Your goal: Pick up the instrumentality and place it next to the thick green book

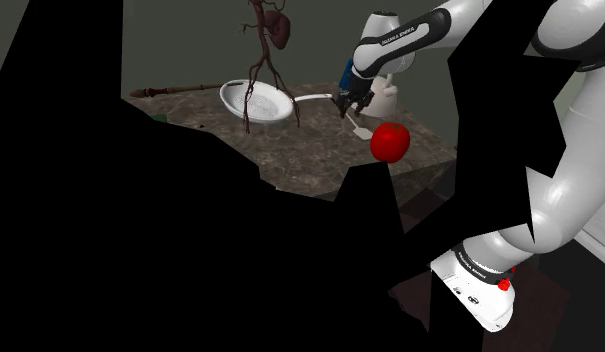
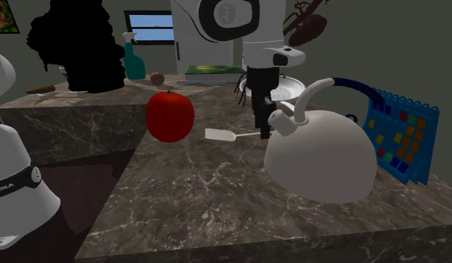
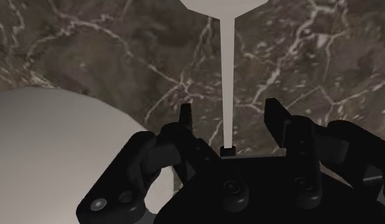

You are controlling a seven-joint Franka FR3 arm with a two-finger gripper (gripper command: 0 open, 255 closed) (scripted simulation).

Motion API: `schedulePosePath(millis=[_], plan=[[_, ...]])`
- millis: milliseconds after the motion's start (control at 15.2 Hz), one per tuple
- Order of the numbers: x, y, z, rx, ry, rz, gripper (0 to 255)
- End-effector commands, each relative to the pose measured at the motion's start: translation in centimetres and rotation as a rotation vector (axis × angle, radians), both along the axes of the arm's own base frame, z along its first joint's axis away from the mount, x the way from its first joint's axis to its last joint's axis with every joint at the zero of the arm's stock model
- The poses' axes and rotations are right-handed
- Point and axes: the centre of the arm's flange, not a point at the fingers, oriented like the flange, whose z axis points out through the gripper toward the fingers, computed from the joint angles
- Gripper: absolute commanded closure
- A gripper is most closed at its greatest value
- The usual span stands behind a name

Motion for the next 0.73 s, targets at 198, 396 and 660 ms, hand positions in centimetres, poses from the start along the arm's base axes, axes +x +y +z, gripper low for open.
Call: schedulePosePath(millis=[198,396,660], plan=[[0.0,0.0,0.0,0.000,0.000,0.000,255],[0.0,0.0,0.0,0.000,0.000,0.000,255],[0.0,0.0,1.1,0.000,0.000,0.000,255]])
